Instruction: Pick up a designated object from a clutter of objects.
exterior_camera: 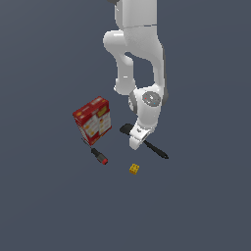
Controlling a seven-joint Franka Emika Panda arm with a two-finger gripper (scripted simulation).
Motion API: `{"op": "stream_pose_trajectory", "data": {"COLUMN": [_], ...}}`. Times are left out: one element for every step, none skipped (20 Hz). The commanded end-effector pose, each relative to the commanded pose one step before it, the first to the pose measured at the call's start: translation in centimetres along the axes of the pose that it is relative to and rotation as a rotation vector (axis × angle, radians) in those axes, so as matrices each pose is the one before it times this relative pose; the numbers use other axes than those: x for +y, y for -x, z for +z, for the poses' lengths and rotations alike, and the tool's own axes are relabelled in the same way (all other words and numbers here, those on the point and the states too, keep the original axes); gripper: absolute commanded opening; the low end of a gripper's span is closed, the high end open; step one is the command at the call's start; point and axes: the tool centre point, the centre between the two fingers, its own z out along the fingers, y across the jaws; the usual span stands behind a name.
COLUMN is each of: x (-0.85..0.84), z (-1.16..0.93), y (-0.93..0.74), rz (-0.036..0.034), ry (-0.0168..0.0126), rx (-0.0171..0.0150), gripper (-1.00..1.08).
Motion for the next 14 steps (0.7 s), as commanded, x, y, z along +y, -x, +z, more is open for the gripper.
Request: {"op": "stream_pose_trajectory", "data": {"x": [0.05,0.071,0.1,0.128,0.157,0.186,0.216,0.246,0.262,0.306,0.335,0.362,0.375,0.413], "z": [-0.087,-0.118,-0.165,-0.213,-0.261,-0.31,-0.36,-0.411,-0.454,-0.513,-0.562,-0.609,-0.646,-0.7], "y": [0.034,0.046,0.064,0.083,0.101,0.12,0.139,0.158,0.164,0.196,0.214,0.23,0.233,0.261], "rz": [-0.00014,0.0,0.0,0.0,0.0,0.0,0.0,0.0,-0.00038,0.0,0.0,0.0,-0.00041,0.0], "ry": [-0.00001,0.0,0.0,0.0,0.0,0.0,0.0,0.0,0.00008,0.0,0.0,0.0,-0.00026,0.0], "rx": [0.0,0.0,0.0,0.0,0.0,0.0,0.0,0.0,-0.00029,0.0,0.0,0.0,-0.00001,0.0], "gripper": [-1.0,-1.0,-1.0,-1.0,-1.0,-1.0,-1.0,-1.0,-1.0,-1.0,-1.0,-1.0,-1.0,-1.0]}}
